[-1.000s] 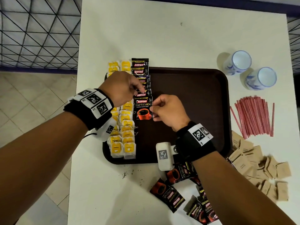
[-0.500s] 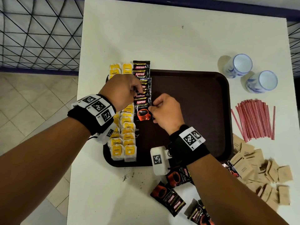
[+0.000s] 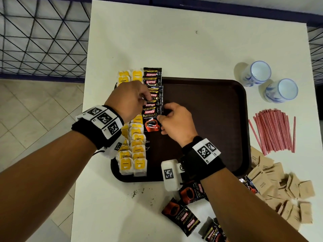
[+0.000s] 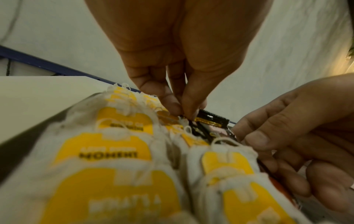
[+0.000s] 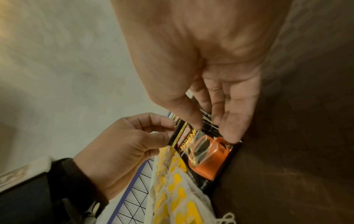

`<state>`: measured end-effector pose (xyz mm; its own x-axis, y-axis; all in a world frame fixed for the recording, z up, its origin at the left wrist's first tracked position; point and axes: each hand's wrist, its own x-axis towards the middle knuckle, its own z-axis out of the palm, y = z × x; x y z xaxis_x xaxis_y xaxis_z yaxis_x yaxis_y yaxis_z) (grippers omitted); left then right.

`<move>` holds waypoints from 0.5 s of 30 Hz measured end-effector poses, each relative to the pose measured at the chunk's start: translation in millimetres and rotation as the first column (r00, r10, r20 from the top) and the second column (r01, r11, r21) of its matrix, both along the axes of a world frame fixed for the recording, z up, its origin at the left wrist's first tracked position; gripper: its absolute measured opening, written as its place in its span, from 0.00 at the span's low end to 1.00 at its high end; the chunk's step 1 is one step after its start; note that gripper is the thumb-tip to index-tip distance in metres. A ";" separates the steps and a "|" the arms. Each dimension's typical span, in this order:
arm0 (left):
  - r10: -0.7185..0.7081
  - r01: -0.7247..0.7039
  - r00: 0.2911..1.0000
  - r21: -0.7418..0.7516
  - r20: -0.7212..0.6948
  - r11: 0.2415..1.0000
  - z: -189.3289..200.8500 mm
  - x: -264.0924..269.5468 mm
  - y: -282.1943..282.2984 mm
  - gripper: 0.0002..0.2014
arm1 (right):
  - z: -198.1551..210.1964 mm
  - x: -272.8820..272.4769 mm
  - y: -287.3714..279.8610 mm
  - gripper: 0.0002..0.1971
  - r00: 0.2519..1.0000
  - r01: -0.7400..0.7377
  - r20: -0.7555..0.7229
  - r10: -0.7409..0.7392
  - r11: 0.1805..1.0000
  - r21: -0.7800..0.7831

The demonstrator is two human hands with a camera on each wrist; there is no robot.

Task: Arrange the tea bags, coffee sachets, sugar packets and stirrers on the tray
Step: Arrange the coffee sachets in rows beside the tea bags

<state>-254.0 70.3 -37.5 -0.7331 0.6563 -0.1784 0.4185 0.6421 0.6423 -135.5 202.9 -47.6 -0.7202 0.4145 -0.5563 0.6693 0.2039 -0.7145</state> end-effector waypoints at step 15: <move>0.112 -0.098 0.987 0.128 -0.115 0.987 9.1 6.9 -16.1 0.03 | 5.7 17.6 21.1 0.16 0.999 0.001 -0.039 0.001 0.999 0.052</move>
<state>-247.1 54.1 -28.4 -0.8104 0.5858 -0.0074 0.4324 0.6067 0.6670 -117.9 224.0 -41.8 -0.7414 0.4416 -0.5053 0.6406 0.2414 -0.7289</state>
